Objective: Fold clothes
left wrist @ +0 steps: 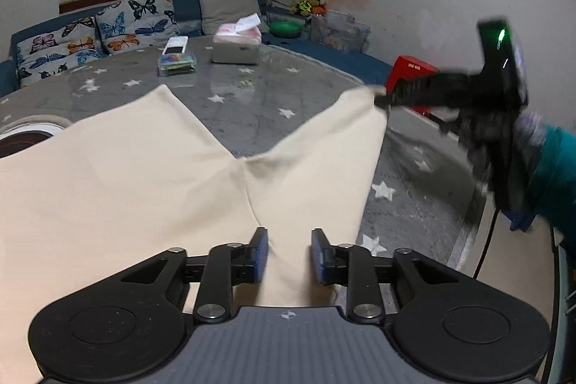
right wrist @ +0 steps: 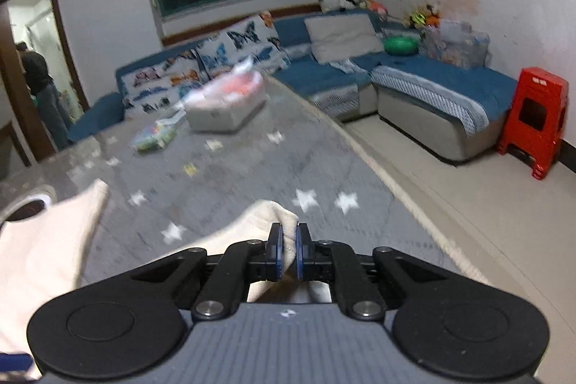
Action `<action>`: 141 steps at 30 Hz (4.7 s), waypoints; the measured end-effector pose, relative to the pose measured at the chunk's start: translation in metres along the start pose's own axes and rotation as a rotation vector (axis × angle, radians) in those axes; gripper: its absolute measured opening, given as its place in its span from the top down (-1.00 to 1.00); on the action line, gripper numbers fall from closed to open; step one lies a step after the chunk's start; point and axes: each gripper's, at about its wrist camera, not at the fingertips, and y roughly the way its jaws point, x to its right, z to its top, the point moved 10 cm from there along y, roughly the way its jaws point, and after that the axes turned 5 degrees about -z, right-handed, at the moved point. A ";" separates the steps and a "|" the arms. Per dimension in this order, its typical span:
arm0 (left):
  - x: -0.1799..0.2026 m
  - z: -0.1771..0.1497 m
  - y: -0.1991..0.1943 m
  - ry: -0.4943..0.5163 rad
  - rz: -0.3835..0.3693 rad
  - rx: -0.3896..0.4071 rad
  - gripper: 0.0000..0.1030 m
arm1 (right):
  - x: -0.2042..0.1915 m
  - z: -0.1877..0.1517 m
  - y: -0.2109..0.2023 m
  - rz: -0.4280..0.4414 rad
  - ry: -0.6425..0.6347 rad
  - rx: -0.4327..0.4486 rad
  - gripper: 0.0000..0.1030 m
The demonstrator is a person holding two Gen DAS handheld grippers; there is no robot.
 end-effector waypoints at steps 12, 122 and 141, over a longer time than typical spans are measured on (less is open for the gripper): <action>-0.041 0.008 -0.064 -0.094 0.070 0.126 0.27 | -0.103 0.056 -0.098 0.280 -0.167 0.115 0.87; -0.065 0.037 -0.157 -0.326 0.091 0.434 0.87 | -0.224 -0.059 -0.081 0.491 -0.552 -0.141 0.43; -0.119 -0.025 -0.134 -0.353 0.208 0.233 0.70 | -0.236 -0.086 -0.065 0.530 -0.509 -0.243 0.44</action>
